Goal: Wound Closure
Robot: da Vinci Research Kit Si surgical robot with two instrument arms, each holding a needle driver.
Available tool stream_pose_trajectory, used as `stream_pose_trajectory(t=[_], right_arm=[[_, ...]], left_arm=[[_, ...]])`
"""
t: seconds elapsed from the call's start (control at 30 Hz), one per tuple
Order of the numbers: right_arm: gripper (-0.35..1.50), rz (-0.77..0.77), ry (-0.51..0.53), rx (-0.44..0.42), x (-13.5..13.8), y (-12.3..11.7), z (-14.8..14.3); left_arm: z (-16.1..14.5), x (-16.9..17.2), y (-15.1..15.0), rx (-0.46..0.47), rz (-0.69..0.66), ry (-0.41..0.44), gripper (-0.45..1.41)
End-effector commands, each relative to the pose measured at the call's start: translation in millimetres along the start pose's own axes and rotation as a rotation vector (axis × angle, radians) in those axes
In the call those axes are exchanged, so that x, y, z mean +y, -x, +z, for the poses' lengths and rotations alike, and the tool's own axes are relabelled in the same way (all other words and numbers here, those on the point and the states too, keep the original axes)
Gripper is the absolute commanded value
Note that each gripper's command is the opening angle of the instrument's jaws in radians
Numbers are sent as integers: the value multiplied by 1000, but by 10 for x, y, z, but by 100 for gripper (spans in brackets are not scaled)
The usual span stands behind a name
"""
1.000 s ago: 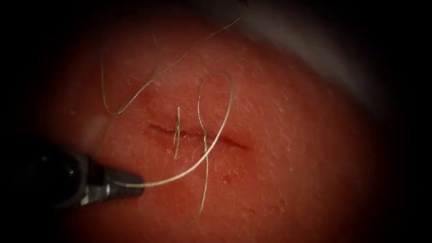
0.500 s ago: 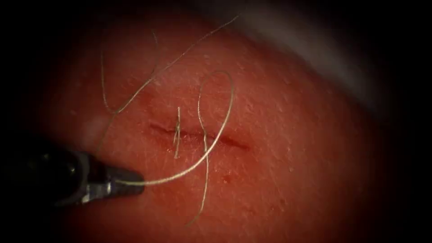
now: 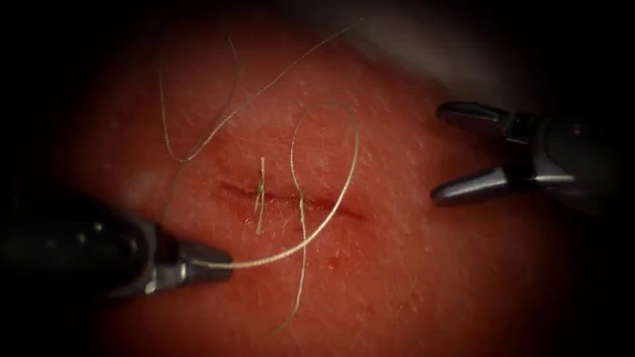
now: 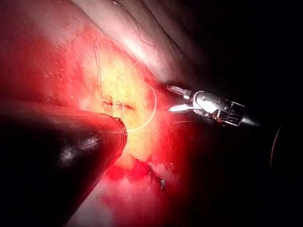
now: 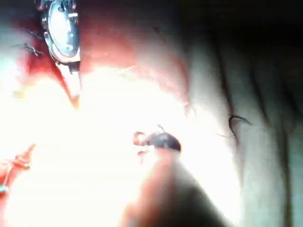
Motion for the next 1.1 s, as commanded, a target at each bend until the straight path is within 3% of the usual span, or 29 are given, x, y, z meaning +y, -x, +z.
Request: stream_pose_trajectory(t=[0.03,0.07,0.2,0.43,0.6,0.87,1.1], right_arm=[[116,14,0,2,-3,9,15],[110,22,-1,3,-7,13,19],[-35,50,-30,48,-16,11,39],[-35,72,5,161,-11,-6,63],[-35,115,-59,222,-16,-12,79],[-35,188,-235,320,-25,-18,106],[-35,162,-420,302,-27,-2,131]], left_arm=[[7,3,0,0,1,2,-35],[8,3,-1,0,0,1,-35],[11,8,-7,-1,-6,-1,-35],[16,11,-12,1,-9,3,-35],[31,9,-14,4,-10,1,-35],[69,-5,-5,-25,4,13,-35],[80,-30,-1,-36,18,21,-35]])
